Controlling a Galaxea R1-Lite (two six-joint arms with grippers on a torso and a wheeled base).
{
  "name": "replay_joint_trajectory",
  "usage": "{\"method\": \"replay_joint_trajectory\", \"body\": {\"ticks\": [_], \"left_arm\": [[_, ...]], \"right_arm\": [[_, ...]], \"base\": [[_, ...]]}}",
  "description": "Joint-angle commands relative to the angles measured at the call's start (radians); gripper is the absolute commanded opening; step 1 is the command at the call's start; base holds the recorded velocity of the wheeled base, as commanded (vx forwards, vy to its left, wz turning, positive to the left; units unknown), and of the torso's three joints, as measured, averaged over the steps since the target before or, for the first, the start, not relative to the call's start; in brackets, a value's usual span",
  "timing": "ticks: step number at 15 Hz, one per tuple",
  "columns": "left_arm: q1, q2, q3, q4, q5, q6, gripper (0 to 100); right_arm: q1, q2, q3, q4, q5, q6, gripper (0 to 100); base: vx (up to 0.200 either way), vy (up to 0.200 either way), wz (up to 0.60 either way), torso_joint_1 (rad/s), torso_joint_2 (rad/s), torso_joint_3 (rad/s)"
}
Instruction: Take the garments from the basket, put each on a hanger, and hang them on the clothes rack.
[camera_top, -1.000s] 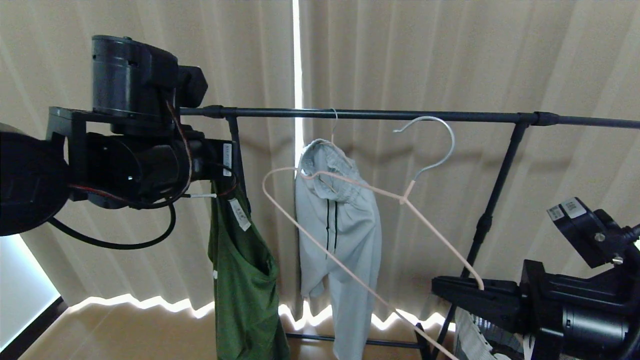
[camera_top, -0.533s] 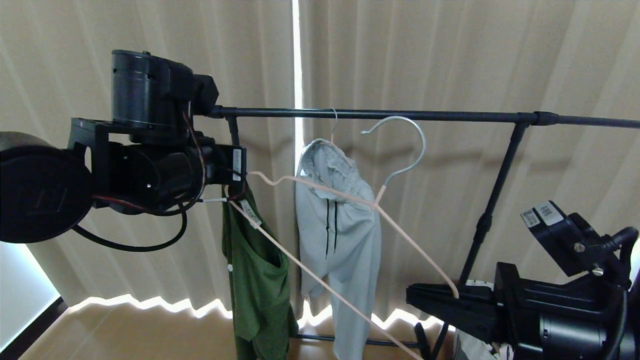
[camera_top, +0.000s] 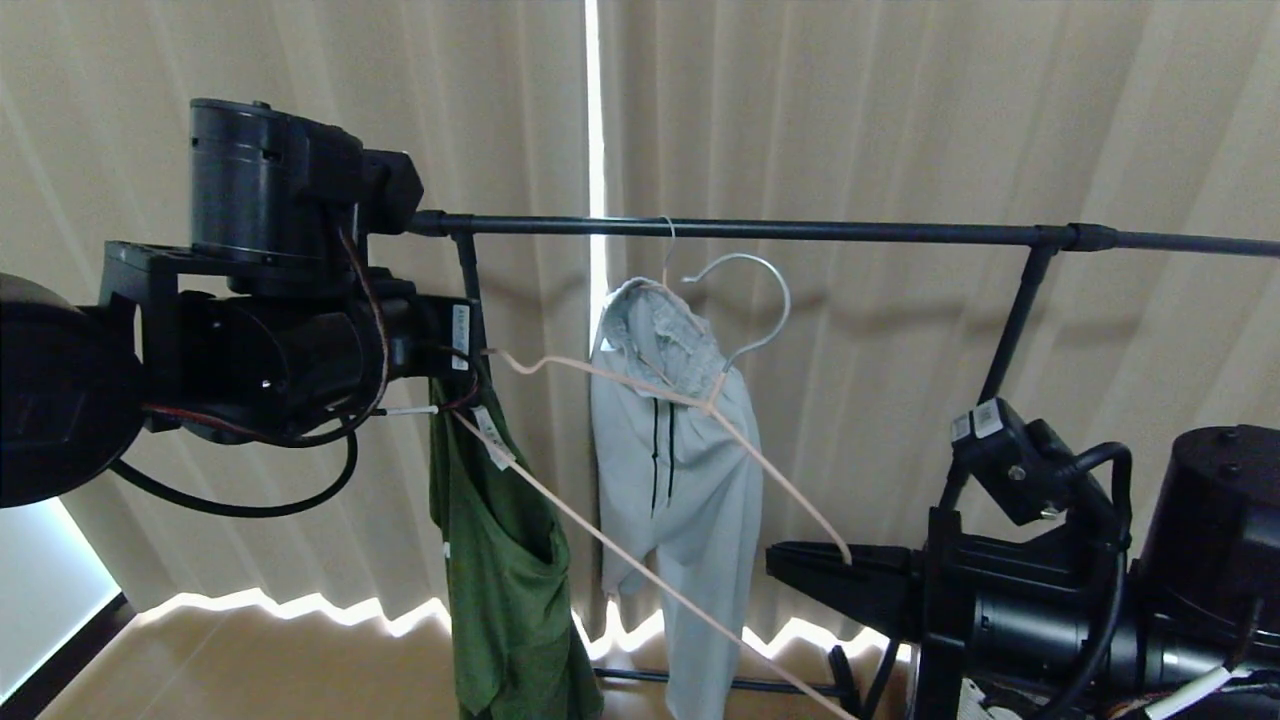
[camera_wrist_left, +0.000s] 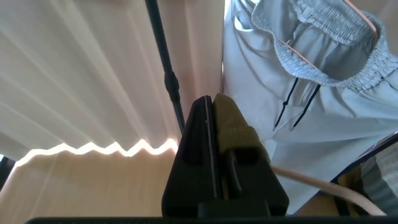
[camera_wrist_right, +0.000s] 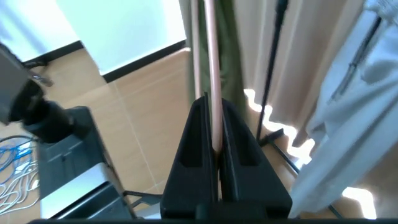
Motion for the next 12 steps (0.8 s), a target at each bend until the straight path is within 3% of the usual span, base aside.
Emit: {"method": "replay_joint_trajectory", "body": {"ticks": [1, 4, 12], "left_arm": [[-0.001, -0.018, 0.000, 0.014, 0.006, 0.000, 0], [-0.004, -0.053, -0.011, 0.143, 0.026, 0.002, 0], [-0.026, -0.122, -0.005, 0.247, 0.026, -0.003, 0]], "right_arm": [[-0.008, 0.048, -0.001, -0.004, -0.013, 0.000, 0], [-0.008, 0.123, -0.026, -0.005, -0.065, 0.002, 0], [-0.009, 0.209, -0.120, 0.005, -0.149, 0.052, 0]], "base": [[0.000, 0.000, 0.00, 0.000, 0.00, 0.000], [0.000, 0.000, 0.00, 0.000, 0.00, 0.000], [0.000, 0.000, 0.00, 0.000, 0.00, 0.000]]}}
